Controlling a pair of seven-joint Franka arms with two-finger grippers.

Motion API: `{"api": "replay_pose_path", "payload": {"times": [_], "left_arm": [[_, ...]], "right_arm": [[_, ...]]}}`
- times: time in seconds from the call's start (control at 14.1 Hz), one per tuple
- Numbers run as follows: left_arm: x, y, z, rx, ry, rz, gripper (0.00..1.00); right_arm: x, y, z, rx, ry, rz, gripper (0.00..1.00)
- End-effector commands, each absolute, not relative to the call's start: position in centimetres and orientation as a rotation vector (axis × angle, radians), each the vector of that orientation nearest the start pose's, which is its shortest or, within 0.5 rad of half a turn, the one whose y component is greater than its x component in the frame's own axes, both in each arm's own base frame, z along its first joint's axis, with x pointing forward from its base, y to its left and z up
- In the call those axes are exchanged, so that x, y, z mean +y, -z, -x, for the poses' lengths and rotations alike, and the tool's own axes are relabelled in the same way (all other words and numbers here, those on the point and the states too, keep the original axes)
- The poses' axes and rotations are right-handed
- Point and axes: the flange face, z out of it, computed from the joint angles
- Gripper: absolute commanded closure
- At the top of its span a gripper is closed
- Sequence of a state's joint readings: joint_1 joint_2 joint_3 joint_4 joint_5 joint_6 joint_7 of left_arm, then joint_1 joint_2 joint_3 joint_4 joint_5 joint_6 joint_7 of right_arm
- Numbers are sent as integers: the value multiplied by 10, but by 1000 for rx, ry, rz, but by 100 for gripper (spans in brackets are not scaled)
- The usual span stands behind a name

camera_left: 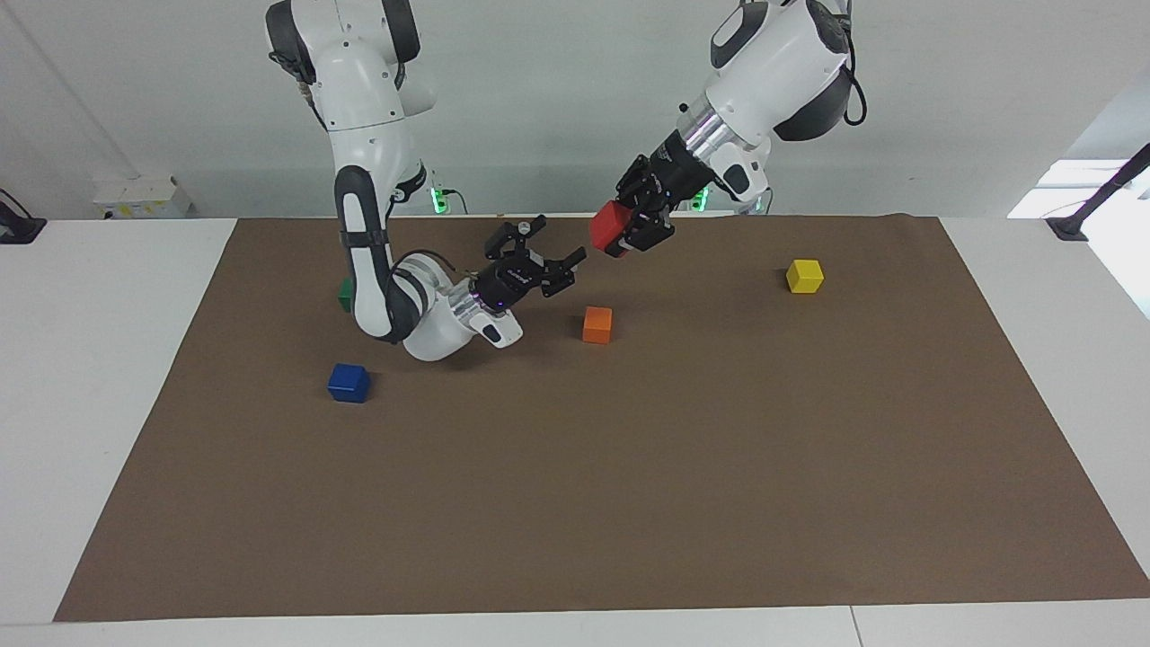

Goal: Transfer red block to right arm and stack on blue block
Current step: 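Lift the red cube with the left gripper toward the right gripper, then close the right gripper on the red cube held by the left gripper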

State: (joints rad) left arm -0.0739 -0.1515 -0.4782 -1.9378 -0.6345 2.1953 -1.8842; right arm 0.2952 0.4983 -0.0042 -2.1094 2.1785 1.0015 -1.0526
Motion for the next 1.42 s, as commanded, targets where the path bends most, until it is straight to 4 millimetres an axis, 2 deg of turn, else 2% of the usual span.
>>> {"api": "replay_pose_path", "payload": {"times": [0.0, 0.21, 0.42, 0.64, 0.92, 1.34], "left_arm": [[-315, -589, -436, 1866, 421, -1710, 100], [-321, -588, -432, 1858, 425, -1722, 100], [-331, -589, -428, 1831, 408, -1717, 100], [-335, -584, -430, 1827, 412, -1718, 100], [-335, -583, -432, 1828, 410, -1713, 100], [-334, -583, -432, 1827, 408, -1711, 100]], "right_arm": [[275, -318, -531, -68, 37, 790, 0], [278, -318, -539, -61, 50, 814, 0], [311, -326, -540, -35, 70, 796, 0], [310, -328, -547, -20, 56, 804, 0], [314, -335, -546, 8, -14, 772, 0], [325, -344, -526, -11, -44, 750, 0]]}}
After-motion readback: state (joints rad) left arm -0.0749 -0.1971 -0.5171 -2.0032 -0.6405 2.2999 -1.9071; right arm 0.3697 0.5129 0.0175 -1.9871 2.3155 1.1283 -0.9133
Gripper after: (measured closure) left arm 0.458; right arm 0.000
